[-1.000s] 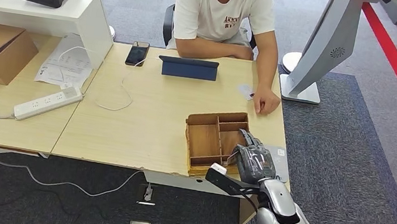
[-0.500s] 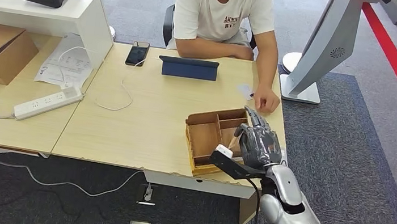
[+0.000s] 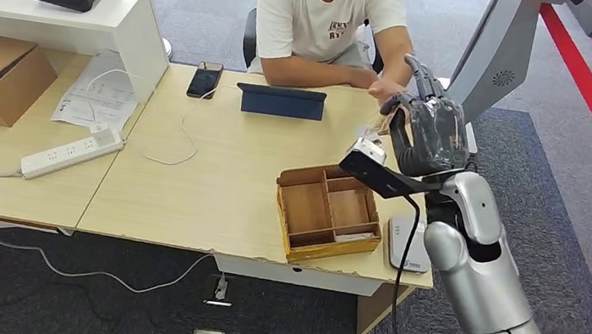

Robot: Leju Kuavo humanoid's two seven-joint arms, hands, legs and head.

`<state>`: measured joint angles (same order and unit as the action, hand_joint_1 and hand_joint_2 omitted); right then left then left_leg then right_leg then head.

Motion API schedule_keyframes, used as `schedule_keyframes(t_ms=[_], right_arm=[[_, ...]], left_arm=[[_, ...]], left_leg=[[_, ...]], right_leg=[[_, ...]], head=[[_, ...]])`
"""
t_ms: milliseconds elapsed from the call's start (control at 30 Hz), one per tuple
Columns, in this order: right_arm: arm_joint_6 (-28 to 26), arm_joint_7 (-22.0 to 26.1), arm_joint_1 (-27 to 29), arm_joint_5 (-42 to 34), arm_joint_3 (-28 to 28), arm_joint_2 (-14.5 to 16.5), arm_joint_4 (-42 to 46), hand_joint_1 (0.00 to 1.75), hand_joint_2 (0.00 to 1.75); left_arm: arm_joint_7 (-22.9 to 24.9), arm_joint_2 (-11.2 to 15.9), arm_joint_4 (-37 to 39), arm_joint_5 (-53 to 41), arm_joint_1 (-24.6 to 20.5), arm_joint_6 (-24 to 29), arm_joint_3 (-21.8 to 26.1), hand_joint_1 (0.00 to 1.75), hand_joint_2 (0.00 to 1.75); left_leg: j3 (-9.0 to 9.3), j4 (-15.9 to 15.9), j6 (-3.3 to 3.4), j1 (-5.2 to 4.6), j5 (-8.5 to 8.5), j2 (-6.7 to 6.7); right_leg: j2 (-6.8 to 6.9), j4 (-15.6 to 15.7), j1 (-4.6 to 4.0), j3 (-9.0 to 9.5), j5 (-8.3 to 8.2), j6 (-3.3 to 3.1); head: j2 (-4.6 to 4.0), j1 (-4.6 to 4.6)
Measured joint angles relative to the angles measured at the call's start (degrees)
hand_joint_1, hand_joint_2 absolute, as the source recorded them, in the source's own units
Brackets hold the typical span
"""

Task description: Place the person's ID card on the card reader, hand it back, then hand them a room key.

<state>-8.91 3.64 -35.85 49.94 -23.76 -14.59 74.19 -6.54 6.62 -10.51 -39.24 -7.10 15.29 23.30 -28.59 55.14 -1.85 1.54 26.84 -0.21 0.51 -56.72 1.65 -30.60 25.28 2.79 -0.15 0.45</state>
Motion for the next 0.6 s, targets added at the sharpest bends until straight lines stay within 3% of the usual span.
schedule_keyframes(t_ms=[233,433,600], right_arm=[[-4.59,6.4,-13.19,0.45,-0.64,3.36,-14.93,1.75,1.75],[-3.83,6.78,-22.7,1.17,-1.41,7.49,-30.03,1.75,1.75],[-2.74,6.13,-25.69,1.33,-1.85,10.44,-38.62,1.75,1.75]], left_arm=[[1.74,-0.11,-0.01,-3.0,-1.68,-1.48,-0.12,0.0,0.0],[2.77,-0.17,-0.03,-3.61,-3.13,-1.91,-0.37,0.0,0.0],[3.27,-0.16,-0.03,-3.4,-3.14,-1.88,-0.39,0.0,0.0]], left_leg=[[-0.14,0.0,0.04,0.0,-0.16,-0.03],[-0.19,0.0,0.02,0.01,-0.19,-0.05],[-0.23,0.0,0.02,0.02,-0.19,-0.04]], right_leg=[[0.01,-0.02,0.0,-0.08,-0.11,0.0],[0.01,-0.02,-0.01,-0.16,-0.16,0.0],[0.01,-0.03,-0.02,-0.2,-0.15,0.0]], head=[[0.0,0.01],[0.0,0.01],[0.0,0.01]])
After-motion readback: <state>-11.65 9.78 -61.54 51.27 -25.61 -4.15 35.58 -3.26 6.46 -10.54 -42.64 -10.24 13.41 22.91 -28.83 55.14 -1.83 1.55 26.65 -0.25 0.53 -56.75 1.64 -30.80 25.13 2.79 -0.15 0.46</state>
